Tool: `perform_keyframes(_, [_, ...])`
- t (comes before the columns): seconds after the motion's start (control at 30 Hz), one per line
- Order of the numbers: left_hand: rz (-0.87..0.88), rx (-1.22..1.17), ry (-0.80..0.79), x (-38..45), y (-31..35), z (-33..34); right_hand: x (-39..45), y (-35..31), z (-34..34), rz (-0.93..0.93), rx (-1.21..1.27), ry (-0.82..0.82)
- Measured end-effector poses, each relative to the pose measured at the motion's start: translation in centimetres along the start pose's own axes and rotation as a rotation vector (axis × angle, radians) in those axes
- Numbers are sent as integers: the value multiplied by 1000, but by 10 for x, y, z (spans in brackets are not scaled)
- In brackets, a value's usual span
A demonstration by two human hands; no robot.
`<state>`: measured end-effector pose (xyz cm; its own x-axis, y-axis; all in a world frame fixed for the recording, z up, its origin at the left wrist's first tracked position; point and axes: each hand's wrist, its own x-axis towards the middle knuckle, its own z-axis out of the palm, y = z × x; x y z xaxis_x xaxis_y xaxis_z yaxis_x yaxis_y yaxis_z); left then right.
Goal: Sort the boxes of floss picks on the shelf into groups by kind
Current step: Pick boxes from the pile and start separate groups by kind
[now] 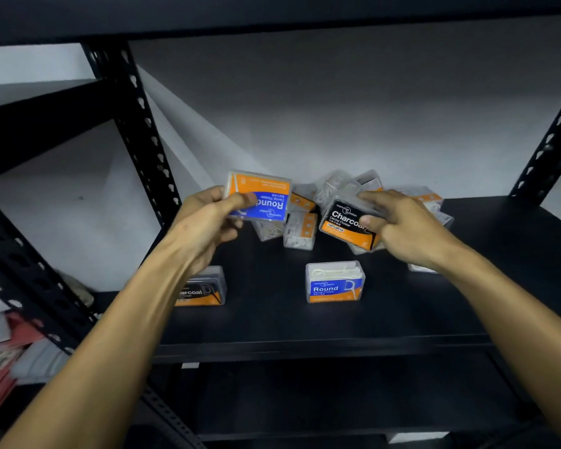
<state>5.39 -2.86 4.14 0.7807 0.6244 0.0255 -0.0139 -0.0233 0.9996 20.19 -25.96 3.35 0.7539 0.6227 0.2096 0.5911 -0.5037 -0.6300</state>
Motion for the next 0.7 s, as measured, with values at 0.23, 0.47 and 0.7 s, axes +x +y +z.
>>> perform_keyframes(0.23, [42,-108,120,-10,7,-36,-6,-41,22,-160,-9,-74])
perform_keyframes(0.47, [-6,-312,144,-21,12,-62,-11,-73,74,-307,-138,-225])
perform_keyframes(0.7, [-63,-202,129,-24,6,-71,-12,-75,110,-246,-285,-367])
